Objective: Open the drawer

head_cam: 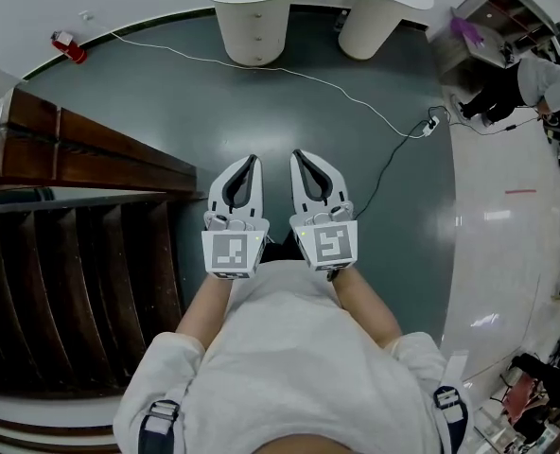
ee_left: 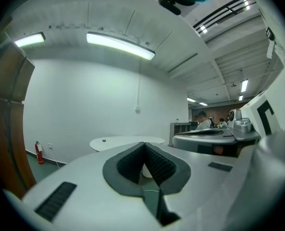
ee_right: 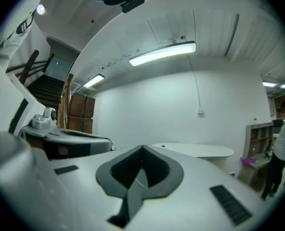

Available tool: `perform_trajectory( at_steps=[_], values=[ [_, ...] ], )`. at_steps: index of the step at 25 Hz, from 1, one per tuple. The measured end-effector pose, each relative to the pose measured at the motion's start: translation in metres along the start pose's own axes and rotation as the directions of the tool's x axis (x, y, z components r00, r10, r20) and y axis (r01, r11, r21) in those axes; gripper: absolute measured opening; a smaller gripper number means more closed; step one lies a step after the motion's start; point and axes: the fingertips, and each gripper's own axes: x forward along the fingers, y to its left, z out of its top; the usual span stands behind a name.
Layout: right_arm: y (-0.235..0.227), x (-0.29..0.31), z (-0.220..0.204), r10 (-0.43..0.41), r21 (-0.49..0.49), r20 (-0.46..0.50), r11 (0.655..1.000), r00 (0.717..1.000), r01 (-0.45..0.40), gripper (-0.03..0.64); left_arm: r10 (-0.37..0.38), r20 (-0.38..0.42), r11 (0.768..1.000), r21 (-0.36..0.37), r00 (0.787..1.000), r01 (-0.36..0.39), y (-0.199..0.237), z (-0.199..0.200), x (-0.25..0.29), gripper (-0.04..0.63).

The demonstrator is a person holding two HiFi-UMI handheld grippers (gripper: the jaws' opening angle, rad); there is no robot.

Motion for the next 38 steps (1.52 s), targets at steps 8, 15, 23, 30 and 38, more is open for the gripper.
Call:
perform_trajectory(
  at_steps=[8,15,23,30,38],
  values=[
    [-0.019,0.046,-0.015,0.005,0.031,-0.03,0.999,1.0,-0.004,0.011,0.003,-0.031,1.0,-0.006,1.0,-0.003,0.021,-0.011,0.039,0.005],
    [-0.061,0.13,-0.01,0.082,0.056,-0.016,0.995,0.996,-0.081,0.01,0.048,-0.051,0.999,0.011,0.998,-0.047,0.049,-0.002,0.122,0.005],
    [-0.137,0.208,-0.015,0.116,0.055,-0.026,0.992,0.993,-0.114,0.011,0.062,-0.092,0.998,0.016,0.994,-0.061,0.059,-0.004,0.23,0.005],
    [-0.183,0.252,-0.017,0.124,0.052,-0.031,0.991,0.992,-0.122,0.01,0.087,-0.119,0.996,0.012,0.989,-0.086,0.074,-0.005,0.284,0.005],
    [-0.204,0.312,-0.046,0.097,0.085,-0.086,0.992,0.992,-0.09,0.01,0.062,-0.156,0.998,0.003,0.986,-0.063,0.109,-0.019,0.338,0.005]
  ],
)
